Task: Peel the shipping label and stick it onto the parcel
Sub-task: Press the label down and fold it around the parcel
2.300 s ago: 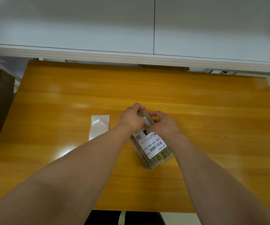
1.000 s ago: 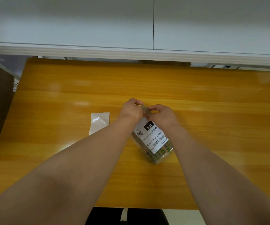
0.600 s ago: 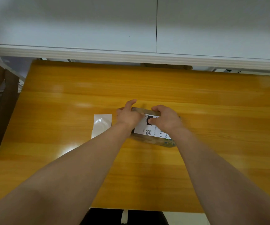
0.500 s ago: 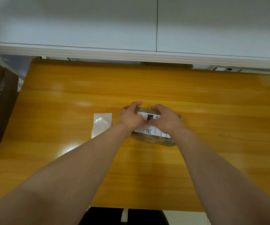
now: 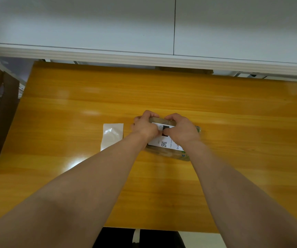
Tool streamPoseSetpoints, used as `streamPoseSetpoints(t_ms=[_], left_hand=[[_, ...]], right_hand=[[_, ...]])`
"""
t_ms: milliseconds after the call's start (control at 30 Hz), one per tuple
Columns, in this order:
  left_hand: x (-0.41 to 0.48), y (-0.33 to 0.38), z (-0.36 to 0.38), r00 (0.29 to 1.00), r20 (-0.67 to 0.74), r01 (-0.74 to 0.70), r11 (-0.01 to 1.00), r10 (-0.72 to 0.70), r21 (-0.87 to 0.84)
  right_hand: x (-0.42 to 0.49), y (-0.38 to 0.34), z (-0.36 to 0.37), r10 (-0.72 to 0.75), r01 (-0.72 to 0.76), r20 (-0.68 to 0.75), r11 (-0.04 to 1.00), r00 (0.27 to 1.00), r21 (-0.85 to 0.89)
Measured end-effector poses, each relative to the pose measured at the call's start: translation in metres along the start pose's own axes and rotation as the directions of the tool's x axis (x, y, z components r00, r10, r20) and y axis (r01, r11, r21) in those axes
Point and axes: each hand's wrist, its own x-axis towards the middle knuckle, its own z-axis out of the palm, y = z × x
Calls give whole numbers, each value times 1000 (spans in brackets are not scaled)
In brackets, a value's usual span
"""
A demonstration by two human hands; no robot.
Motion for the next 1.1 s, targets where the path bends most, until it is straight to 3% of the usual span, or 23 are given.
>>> streamPoseSetpoints(t_ms=[300, 567, 800, 967, 1100], left_hand=[[7, 2, -1, 999, 25, 40, 983, -36, -178], [9, 1, -1, 997, 39, 74, 981, -68, -181], [-2, 14, -8, 990, 126, 53, 994, -65, 99], [-11, 23, -7, 983, 160, -141, 934, 92, 327], [-11, 16, 1, 982, 145, -167, 902, 117, 398]], right_hand=[[-1, -5, 8, 49, -47, -77, 999, 996, 21], [-1, -13, 9, 108, -106, -104, 994, 989, 21], [0, -12, -20, 52, -59, 50, 985, 997, 164], [-8, -3, -38, -15, 16, 183, 1000, 983, -6], [-14, 0, -30, -39, 57, 230, 996, 972, -72]])
